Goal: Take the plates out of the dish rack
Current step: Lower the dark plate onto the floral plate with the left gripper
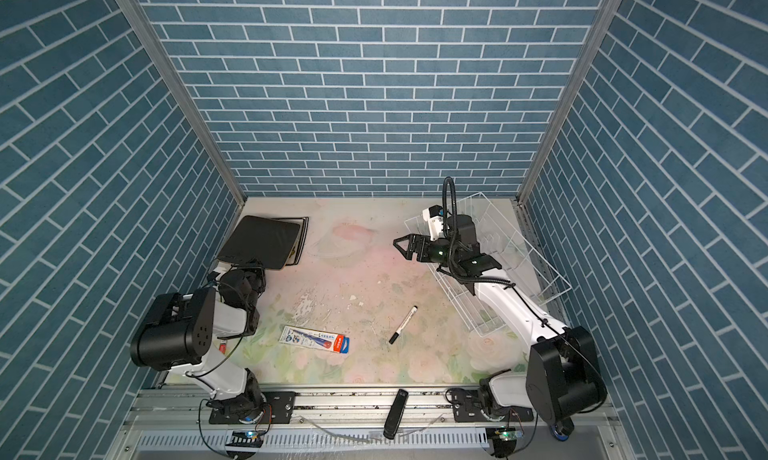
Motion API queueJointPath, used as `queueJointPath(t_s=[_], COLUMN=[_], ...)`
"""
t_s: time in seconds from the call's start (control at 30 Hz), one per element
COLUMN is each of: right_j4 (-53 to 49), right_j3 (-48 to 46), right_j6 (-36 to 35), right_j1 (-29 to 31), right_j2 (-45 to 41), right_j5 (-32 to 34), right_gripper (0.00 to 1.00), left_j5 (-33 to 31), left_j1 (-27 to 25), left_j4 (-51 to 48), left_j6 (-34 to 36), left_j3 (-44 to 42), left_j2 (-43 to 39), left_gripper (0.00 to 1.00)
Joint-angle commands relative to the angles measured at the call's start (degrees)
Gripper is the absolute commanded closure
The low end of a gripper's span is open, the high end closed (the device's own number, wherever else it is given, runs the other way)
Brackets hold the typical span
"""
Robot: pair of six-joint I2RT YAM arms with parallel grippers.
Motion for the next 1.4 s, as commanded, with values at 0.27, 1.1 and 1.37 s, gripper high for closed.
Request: queueJointPath(t_s=[0.27,1.1,1.37], right_j4=[-0.21,1.63,1.62], right_j3=[2.21,4.75,5.54], right_j6=[-2.48,-1.62,-1.62], right_j1=[0.43,3.21,3.38], right_j2=[0.63,5.87,6.84], right_j5=[0.99,2.38,2.24], right_gripper=[0.07,0.08,0.08], left_j5=[-2.41,-2.56,-2.44], left_j1=[0.28,0.22,0.22], left_j4=[11.42,11.47,11.43], left_j6=[-0.68,-1.27,-1.72], left_j3=[3.60,7.60,8.74], left_j2=[0.48,5.63,7.19], left_gripper=[1.00,1.00,1.00])
